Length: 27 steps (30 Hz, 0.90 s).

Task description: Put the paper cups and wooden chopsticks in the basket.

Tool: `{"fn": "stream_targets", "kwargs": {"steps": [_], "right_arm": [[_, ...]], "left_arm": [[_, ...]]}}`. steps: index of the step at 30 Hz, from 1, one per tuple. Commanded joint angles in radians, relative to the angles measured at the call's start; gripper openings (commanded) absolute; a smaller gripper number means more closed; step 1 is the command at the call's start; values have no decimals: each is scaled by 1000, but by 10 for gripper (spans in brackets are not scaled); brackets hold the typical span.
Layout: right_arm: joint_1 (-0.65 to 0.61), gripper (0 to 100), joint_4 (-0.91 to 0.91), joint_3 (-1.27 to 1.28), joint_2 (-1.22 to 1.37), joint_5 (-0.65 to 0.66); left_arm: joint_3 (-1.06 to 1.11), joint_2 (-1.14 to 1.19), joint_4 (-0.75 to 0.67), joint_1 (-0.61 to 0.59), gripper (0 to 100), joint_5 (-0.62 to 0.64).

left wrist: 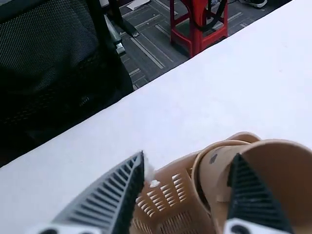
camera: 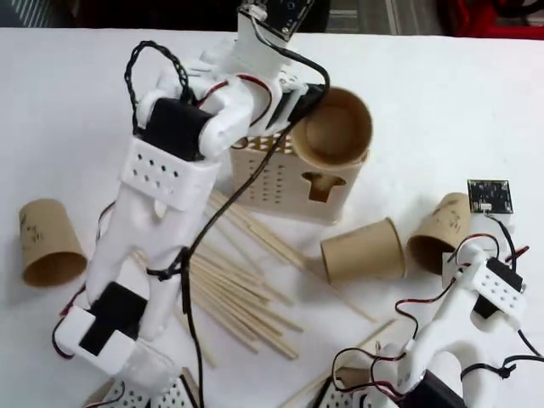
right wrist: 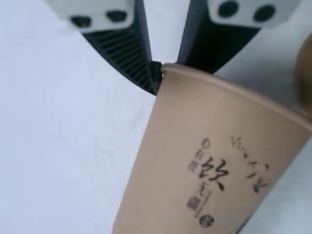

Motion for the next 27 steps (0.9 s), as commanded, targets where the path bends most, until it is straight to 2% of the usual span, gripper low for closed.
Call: {"fn": "stream_targets", "kwargs": {"steps": [1,12,14,20,27], "right_arm": [[12,20,22,-32,-77,0],[12,20,154,-34,-522,0],[12,20,170,-34,-618,0],[12,20,249,-72,-843,-2],[12,20,337,-245,-860,-32]], "left_arm": [[-137,-16,94,-7,279,11],[-566,-16,466,-15,279,3],[-597,-19,479,-36,278,9],[-519,-145,479,-180,264,3],[-232,-433,473,-246,267,0]]}}
